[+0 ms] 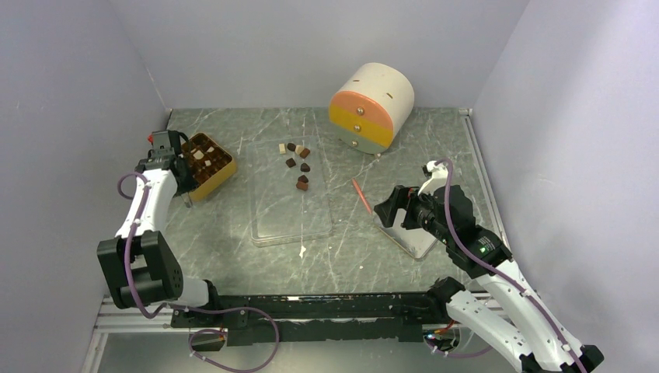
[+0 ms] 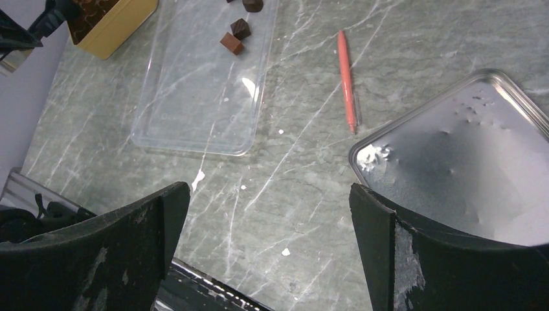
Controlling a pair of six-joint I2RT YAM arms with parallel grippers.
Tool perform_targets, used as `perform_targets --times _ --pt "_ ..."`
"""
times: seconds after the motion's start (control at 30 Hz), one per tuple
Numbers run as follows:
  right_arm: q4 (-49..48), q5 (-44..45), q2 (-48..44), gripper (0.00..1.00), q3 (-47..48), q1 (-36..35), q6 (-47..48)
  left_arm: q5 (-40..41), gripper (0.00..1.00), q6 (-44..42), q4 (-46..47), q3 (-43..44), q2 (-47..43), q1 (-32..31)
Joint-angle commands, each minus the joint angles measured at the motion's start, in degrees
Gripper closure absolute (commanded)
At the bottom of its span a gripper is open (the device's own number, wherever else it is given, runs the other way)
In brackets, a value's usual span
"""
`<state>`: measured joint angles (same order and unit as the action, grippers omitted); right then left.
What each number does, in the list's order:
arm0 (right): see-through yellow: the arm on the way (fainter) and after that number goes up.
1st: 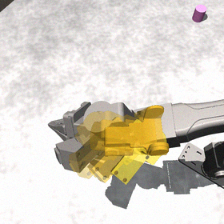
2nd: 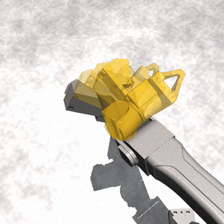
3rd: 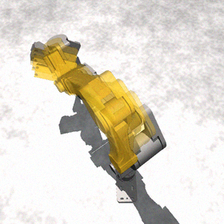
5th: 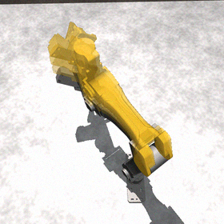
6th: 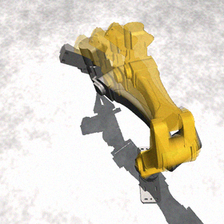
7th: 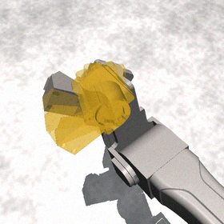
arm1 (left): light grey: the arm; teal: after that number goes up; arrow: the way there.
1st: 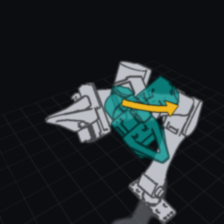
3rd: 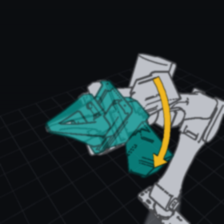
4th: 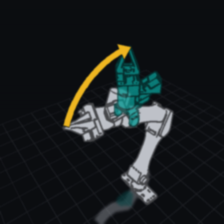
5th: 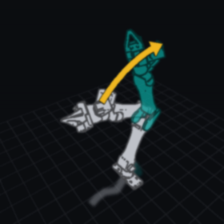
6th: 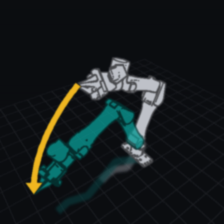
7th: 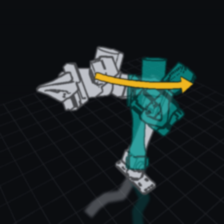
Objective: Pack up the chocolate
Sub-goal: Place the fake chocolate in the packing box.
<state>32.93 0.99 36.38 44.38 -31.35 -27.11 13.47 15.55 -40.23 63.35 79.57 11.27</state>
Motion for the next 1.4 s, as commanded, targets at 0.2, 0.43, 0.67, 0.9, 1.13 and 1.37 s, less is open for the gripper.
perform_targets --times 0.2,0.43,0.67,0.9,1.13,1.37 --pt "-1.4 0.8 0.1 0.00 0.9 -0.3 0.9 0.5 0.67 -0.1 2.8 2.9 1.5 0.3" --pt "-1.2 0.9 0.2 0.00 1.1 -0.3 0.9 0.4 0.61 -0.3 2.1 4.3 1.8 0.3" --pt "-1.4 1.0 0.7 0.00 1.4 -0.3 0.7 -1.3 0.62 -0.2 1.0 7.7 1.6 0.3" --pt "-1.0 1.6 1.0 0.00 2.1 -0.4 0.6 -8.0 0.65 -1.9 1.6 9.9 -0.3 0.3" --pt "-0.5 1.5 1.3 0.00 2.3 -0.4 -0.3 -12.8 0.65 -1.8 1.8 9.9 -1.8 -1.8" --pt "-0.6 2.1 1.4 0.00 2.2 -0.4 -1.0 -13.6 0.66 -2.5 1.5 9.7 -2.1 -10.3"
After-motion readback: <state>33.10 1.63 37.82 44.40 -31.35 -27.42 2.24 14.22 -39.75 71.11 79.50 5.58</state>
